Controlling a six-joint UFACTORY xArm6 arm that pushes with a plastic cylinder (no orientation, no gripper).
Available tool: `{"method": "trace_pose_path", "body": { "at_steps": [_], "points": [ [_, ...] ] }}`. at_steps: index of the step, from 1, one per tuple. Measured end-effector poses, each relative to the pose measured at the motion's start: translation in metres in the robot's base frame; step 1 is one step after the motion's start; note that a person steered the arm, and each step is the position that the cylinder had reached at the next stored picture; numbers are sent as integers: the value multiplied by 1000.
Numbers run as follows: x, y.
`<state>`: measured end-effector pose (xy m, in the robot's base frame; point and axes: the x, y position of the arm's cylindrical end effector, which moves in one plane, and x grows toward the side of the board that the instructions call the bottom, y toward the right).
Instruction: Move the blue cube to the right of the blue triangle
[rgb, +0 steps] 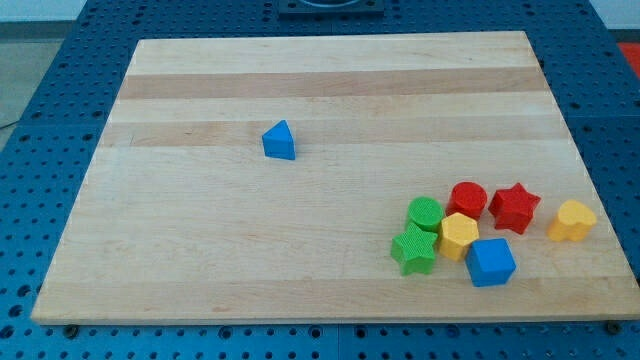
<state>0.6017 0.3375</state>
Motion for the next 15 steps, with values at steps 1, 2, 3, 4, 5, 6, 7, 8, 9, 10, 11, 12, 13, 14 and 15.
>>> {"method": "trace_pose_path", "body": {
  "at_steps": [1, 2, 3, 4, 5, 6, 7, 8, 9, 10, 11, 12, 13, 14, 15],
  "points": [
    [15, -49],
    [-3, -115],
    [-11, -172],
    [-12, -232],
    [-12, -275],
    [-12, -301],
    [-3, -312],
    [16, -316],
    [13, -365],
    [-18, -423],
    [-66, -454],
    [-80, -457],
    [-66, -485],
    [-73, -462],
    [-109, -422]
  ]
}}
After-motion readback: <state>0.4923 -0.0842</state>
